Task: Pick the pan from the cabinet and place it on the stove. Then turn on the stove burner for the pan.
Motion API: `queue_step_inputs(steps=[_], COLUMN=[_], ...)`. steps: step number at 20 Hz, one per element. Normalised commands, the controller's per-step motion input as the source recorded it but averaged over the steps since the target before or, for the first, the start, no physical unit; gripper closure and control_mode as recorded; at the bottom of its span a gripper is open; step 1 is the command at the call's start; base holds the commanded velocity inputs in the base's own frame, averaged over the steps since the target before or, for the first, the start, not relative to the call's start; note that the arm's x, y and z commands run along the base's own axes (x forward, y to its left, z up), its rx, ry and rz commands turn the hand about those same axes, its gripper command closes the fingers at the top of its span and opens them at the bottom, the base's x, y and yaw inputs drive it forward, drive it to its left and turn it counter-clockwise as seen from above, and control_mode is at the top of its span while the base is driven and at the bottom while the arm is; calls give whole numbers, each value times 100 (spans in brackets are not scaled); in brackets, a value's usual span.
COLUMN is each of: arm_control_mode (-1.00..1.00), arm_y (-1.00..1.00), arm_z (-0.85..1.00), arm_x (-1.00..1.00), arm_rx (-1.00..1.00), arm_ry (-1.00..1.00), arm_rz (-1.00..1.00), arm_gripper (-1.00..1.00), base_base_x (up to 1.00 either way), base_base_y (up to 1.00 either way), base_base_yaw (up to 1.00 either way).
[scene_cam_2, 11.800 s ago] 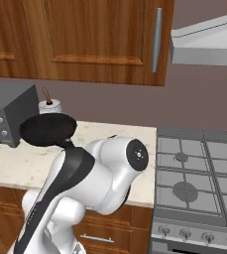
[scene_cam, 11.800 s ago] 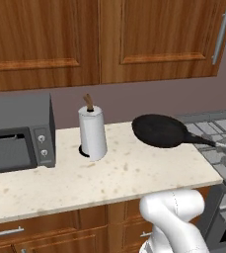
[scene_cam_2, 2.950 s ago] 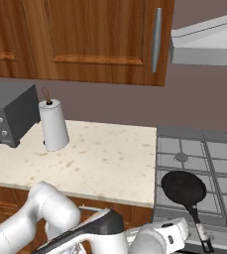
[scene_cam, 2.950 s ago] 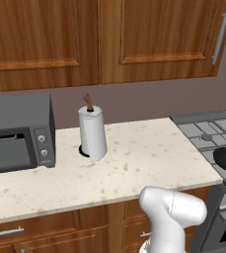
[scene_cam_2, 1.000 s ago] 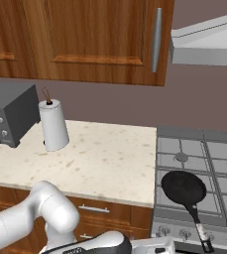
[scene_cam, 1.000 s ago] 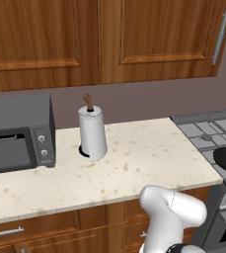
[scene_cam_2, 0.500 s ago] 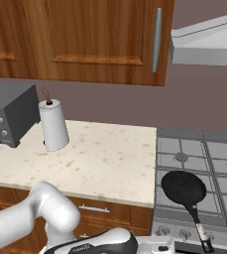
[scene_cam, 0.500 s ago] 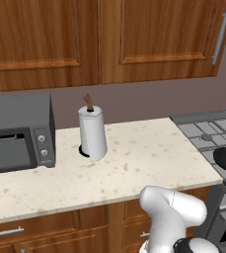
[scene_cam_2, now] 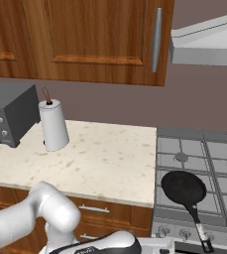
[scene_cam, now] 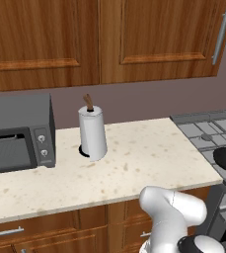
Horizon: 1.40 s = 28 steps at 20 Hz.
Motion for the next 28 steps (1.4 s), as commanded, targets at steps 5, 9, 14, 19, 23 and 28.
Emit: queue_step_inputs(steps=[5,9,14,19,23,28], arm_control_mode=[-100,-100,-100,-100,-100,-100], arm_y=[0,0,0,-19,-24,-9], arm_z=[-8,-8,-7,-1,0,-4], arm_x=[0,0,0,-5,-7,-1], arm_rx=[5,3,2,5,3,0], arm_ry=[-2,-3,-3,-11,-11,-3], arm_rz=[0,0,0,-1,-2,-3], arm_gripper=[-100,-100,-100,-100,-100,-100], base_base_x=[0,0,0,0,0,0], base_base_y=[0,0,0,0,0,0], base_base_yaw=[0,0,0,0,0,0])
